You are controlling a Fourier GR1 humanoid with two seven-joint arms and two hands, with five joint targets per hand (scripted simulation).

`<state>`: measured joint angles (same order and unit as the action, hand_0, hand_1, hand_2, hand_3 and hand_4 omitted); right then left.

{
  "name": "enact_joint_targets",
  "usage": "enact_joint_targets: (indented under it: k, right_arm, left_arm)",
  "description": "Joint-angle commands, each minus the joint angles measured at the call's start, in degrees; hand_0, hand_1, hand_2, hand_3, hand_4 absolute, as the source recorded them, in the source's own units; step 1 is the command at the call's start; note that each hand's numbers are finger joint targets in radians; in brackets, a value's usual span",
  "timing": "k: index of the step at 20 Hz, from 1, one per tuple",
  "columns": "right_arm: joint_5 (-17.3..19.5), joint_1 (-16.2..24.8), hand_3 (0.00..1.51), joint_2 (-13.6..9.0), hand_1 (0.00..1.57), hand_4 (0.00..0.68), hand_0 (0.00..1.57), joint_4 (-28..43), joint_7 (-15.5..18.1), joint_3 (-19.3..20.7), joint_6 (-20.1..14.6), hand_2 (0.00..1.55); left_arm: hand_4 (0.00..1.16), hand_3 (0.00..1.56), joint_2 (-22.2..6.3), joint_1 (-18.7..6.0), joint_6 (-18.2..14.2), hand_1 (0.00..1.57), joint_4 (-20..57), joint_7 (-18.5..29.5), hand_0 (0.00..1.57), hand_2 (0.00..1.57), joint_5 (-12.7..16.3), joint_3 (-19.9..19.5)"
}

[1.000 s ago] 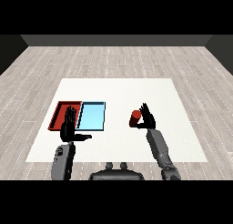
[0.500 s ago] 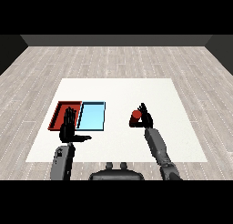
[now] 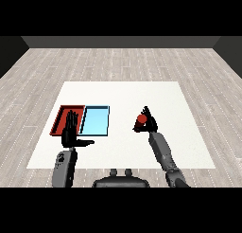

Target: Pick the red can and put it in the red box

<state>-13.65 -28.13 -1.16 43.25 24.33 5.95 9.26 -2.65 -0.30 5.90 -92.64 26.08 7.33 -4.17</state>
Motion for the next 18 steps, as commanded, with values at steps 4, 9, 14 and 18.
enact_joint_targets:
  k: [4, 9, 14, 18]
  right_arm:
    - [0.91, 1.08, 0.0, 0.35, 0.0, 0.0, 0.0, -0.49, 1.28, -1.14, 0.89, 0.0]
    - [-0.02, -3.7, 0.0, -0.57, 0.0, 0.0, 0.0, -3.07, -0.67, 0.46, 0.46, 0.0]
    - [1.66, -8.71, 0.0, -0.93, 0.0, 0.0, 0.0, -14.85, 4.74, 2.11, -0.12, 0.0]
    - [0.74, -6.32, 0.0, 1.13, 0.0, 0.0, 0.0, -10.38, 1.6, 0.91, -2.36, 0.0]
  left_arm:
    - [0.0, 0.0, -0.29, 0.63, 0.86, 0.0, 2.7, 2.57, 0.0, 0.0, 0.22, -0.82]
    - [0.0, 0.0, -0.37, 1.46, 1.35, 0.0, -0.64, 0.12, 0.0, 0.0, 0.96, -0.15]
    - [0.0, 0.0, -0.94, 0.94, 2.95, 0.0, 4.34, 4.64, 0.0, 0.0, 2.15, -2.39]
    - [0.0, 0.0, 1.26, 1.42, -0.16, 0.0, -2.43, -0.66, 0.0, 0.0, 0.44, 1.31]
